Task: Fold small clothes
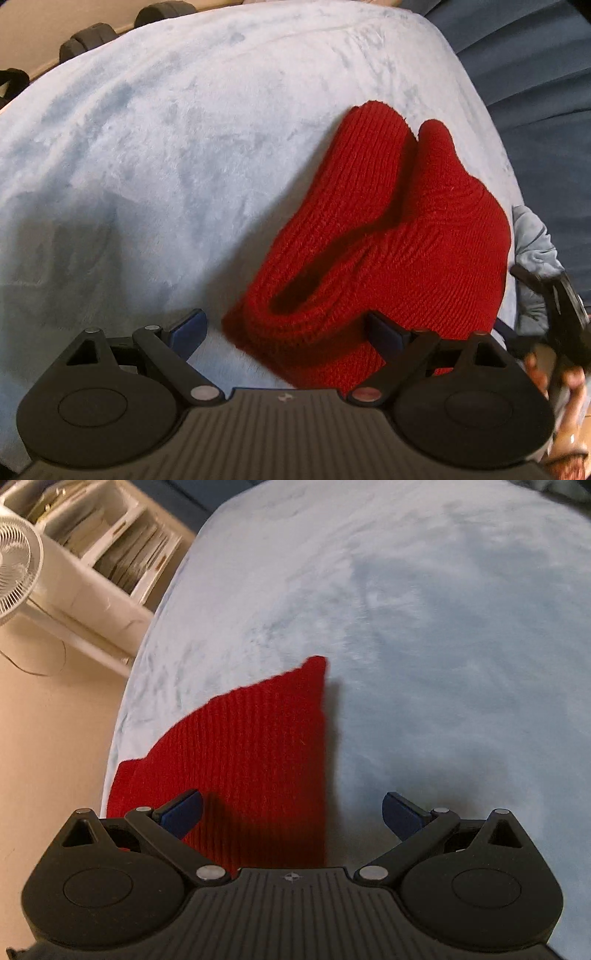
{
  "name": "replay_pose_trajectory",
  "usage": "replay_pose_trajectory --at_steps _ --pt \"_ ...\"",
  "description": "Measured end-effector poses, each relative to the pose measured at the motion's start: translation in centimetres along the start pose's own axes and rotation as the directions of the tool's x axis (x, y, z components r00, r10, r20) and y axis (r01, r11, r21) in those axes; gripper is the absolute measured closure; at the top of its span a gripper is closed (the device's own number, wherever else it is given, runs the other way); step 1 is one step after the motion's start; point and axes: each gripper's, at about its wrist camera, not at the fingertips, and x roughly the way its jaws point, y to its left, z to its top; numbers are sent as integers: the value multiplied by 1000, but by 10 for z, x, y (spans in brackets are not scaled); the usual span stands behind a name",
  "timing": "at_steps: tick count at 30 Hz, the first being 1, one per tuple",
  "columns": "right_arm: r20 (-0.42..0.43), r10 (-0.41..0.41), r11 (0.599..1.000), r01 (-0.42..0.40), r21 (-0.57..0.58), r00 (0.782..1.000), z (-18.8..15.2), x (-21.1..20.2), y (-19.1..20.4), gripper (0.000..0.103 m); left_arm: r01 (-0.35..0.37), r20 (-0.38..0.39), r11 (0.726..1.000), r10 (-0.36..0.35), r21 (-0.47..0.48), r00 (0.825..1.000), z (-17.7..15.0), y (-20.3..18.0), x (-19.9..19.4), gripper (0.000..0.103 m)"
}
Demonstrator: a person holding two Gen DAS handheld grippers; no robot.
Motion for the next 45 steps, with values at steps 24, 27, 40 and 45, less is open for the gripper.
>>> replay_pose_trajectory --at_steps 24,27,40,45 --pt "280 145 913 -238 331 949 -71 -73 -84 81 37 17 861 -53 507 998 106 -128 24 73" --pt "398 106 816 -308 489 911 -169 -106 -121 82 107 -65 709 -86 698 994 117 -222 60 74" --pt "475 45 762 -337 552 879 -213 -97 -132 72 97 -74 692 -63 715 995 101 -244 66 73" --pt "451 40 792 -303 530 892 -201 -93 -127 64 94 -70 740 -63 666 996 116 -222 38 73"
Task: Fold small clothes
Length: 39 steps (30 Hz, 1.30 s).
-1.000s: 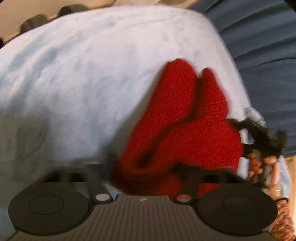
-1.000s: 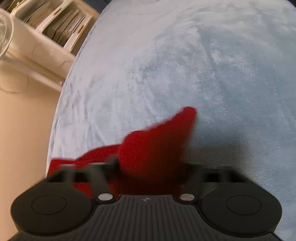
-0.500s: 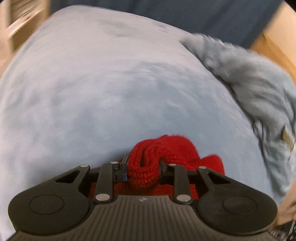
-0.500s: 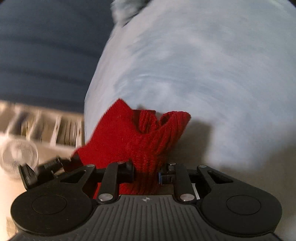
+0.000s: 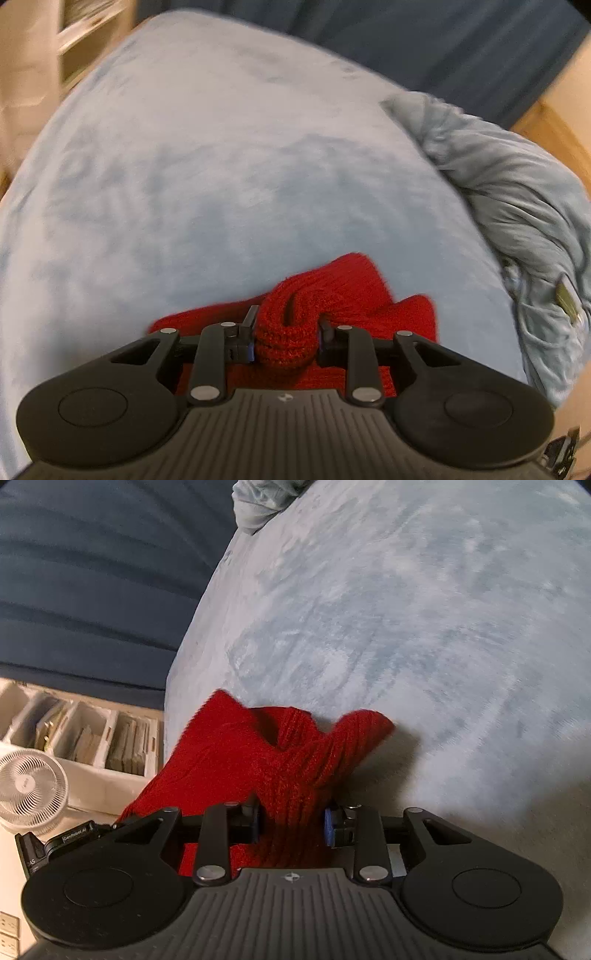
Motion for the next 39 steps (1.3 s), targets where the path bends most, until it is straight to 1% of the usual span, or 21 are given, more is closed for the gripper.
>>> replay_pose_trajectory --at_steps 2,3,4,5,6,7,9,12,14,15,16,18,22,23,24,27,29,32,35,37,39 --pt "-9 -27 1000 27 -3 1000 4 6 4 53 -31 -42 997 27 -77 999 1 16 14 71" --pt "-9 -43 999 42 -11 999 5 7 6 44 -60 -49 993 55 -97 997 -1 23 20 63" --pt "-3 -75 997 74 -30 997 7 8 9 36 -114 -56 985 107 -126 993 -3 32 27 48" --pt "1 -123 991 123 -50 992 9 8 12 21 -171 -61 971 163 -168 985 -4 42 31 41" --pt "4 -163 984 163 -66 987 11 7 14 11 -207 -61 954 198 -217 978 -5 55 32 18" --pt "5 -185 979 185 -82 983 14 5 15 9 -205 -63 942 195 -266 979 -7 69 31 11" --pt "14 -180 977 180 -118 984 26 -4 15 6 -178 -45 932 173 -314 984 -13 83 19 11" --pt "23 -165 966 166 -197 986 54 -10 20 4 -224 -1 932 234 -286 972 -24 84 -4 11" --pt "-74 -136 957 111 -269 988 76 9 30 3 -160 8 944 169 -290 986 -37 84 -14 11" --pt "-139 -110 956 66 -287 984 84 23 34 2 -86 11 952 94 -293 996 -46 84 -16 10" --pt "-207 -91 955 27 -294 974 91 39 37 1 -9 6 958 11 -287 1000 -54 81 -14 10" --pt "-313 -93 955 -4 -296 945 101 77 44 1 58 5 965 -58 -256 998 -65 75 -6 10" --pt "-423 -167 931 1 -365 891 95 136 59 1 57 -49 952 -75 -301 996 -73 77 37 12" --pt "-471 -164 933 -18 -359 867 89 146 58 10 75 -49 946 -95 -314 994 -73 80 44 18" --pt "-488 -146 939 -34 -341 861 82 146 57 21 91 -44 946 -110 -312 993 -69 79 48 27" --pt "-433 -95 929 -76 -362 897 67 123 57 55 102 -34 968 -112 -231 993 -52 65 49 45" --pt "-373 -65 946 -62 -318 926 58 103 46 61 108 -38 982 -115 -155 993 -32 54 51 47" --pt "-276 -24 963 -52 -264 961 33 79 28 62 111 -26 987 -114 -112 993 -10 41 59 47" --pt "-188 10 975 -51 -216 982 23 74 18 61 48 -41 994 -52 -95 998 -17 37 64 41" --pt "-183 -8 971 -36 -236 983 28 84 23 56 49 -8 992 -51 -114 999 -28 47 49 40" --pt "-155 -42 951 -8 -309 987 36 82 37 41 77 48 992 -73 -100 996 -34 52 27 37"
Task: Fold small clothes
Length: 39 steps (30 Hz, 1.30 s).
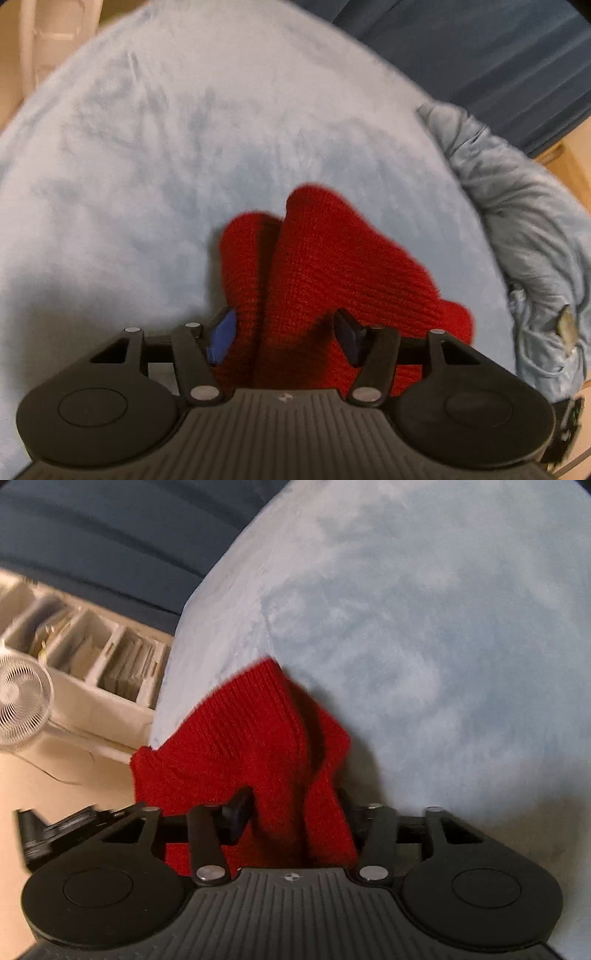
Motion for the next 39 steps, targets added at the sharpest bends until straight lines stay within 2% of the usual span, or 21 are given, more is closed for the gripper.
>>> replay_pose_trajectory --at_steps 1,2,4,6,7,8,10,13,15,17,19,20,22,23,24,26,28,31,33,35,39 --pt "20 -16 999 16 -31 1000 7 -1 7 33 13 23 1000 -13 17 1000 1 -3 -7 27" --pt "49 -37 997 40 -62 998 15 -5 13 13 20 52 999 -21 33 998 3 -5 -14 23" --pt "99 -47 993 57 -101 994 26 -6 21 9 9 86 998 -14 67 996 10 -12 -14 18" --pt "90 -40 991 51 -124 995 36 5 27 23 -21 89 997 14 76 996 16 -19 0 21" --pt "57 -30 989 37 -141 998 37 15 29 37 -29 90 996 22 80 996 16 -21 7 55" --pt "15 -37 984 39 -172 999 37 27 32 86 -37 85 996 30 83 996 16 -24 17 83" --pt "26 -97 966 100 -240 995 35 34 40 93 -65 118 997 60 39 991 9 -27 18 87" --pt "84 -2 962 25 -274 996 45 17 63 96 2 214 999 -10 36 977 -6 -25 -19 88" --pt "103 18 952 15 -304 995 50 15 70 96 -23 243 998 9 52 970 -5 -17 -26 87" --pt "54 -87 948 100 -301 995 52 44 62 96 -104 168 994 98 23 981 3 -4 2 86" --pt "36 -153 941 156 -301 988 49 67 47 95 -171 111 985 166 35 980 7 0 33 70" --pt "56 -156 939 166 -300 986 49 71 45 92 -203 121 978 196 49 973 7 -4 39 64" --pt "60 -151 948 161 -276 987 52 67 44 87 -254 162 966 244 49 956 5 -9 33 36" --pt "60 -160 948 171 -269 985 53 63 43 67 -268 181 962 255 50 950 2 -10 27 32" --pt "68 -194 939 206 -277 979 52 58 44 38 -287 196 956 272 55 942 -2 -10 19 25" --pt "109 -303 893 322 -313 947 47 44 52 14 -335 221 939 311 81 924 -14 -13 -4 17" --pt "129 -374 835 394 -384 918 32 27 66 9 -402 251 902 358 154 899 -36 -25 -32 12" --pt "109 -437 803 442 -399 893 -3 -6 77 1 -457 257 866 404 201 878 -84 -50 -67 0" --pt "66 -432 804 417 -423 900 -32 -30 86 1 -425 216 878 381 219 899 -122 -61 -87 0" --pt "81 -436 782 421 -460 896 -62 -58 99 1 -418 185 885 384 204 904 -156 -73 -104 0" --pt "130 -432 769 440 -463 892 -109 -113 122 1 -467 203 873 436 142 877 -213 -98 -144 0"
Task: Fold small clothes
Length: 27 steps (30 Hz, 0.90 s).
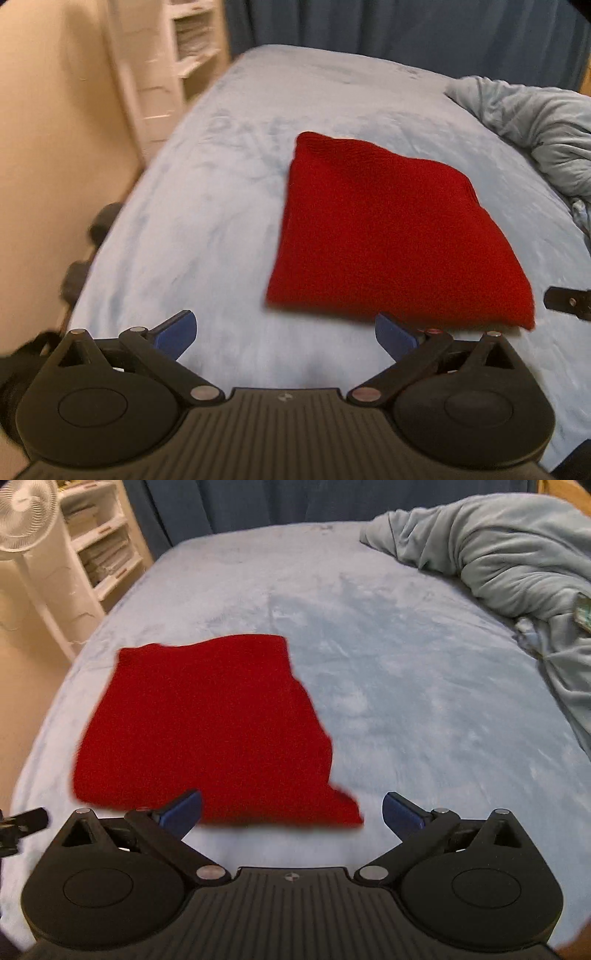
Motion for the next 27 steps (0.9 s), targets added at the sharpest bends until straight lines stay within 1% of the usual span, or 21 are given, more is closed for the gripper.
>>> replay_pose_trajectory --at_steps 3,5,7,9,11,14,19,27 --pt "25 24 1000 -23 -21 999 -21 -40 9 1 -2 41 999 1 39 999 -19 -11 -38 0" --pt "55 18 998 -15 -56 998 -31 -65 15 1 -17 68 996 11 89 998 -25 -20 -58 0" --pt "89 5 997 2 -78 996 -41 -84 19 1 -32 102 995 22 99 995 -28 -25 -75 0" --pt "113 4 997 5 -80 994 -49 -98 20 1 -3 120 995 -10 104 993 -30 -29 -88 0" --pt "133 10 997 1 -76 991 -56 -109 17 1 2 128 992 -18 125 992 -34 -34 -99 0" --pt "151 5 997 6 -71 989 -61 -119 17 1 -11 134 989 -8 146 991 -42 -43 -109 0" --pt "159 2 998 8 -60 987 -65 -127 14 1 -3 102 991 -11 135 995 -49 -46 -113 0" --pt "165 -2 998 13 -69 986 -67 -129 16 1 -4 89 992 -7 122 996 -51 -47 -117 0"
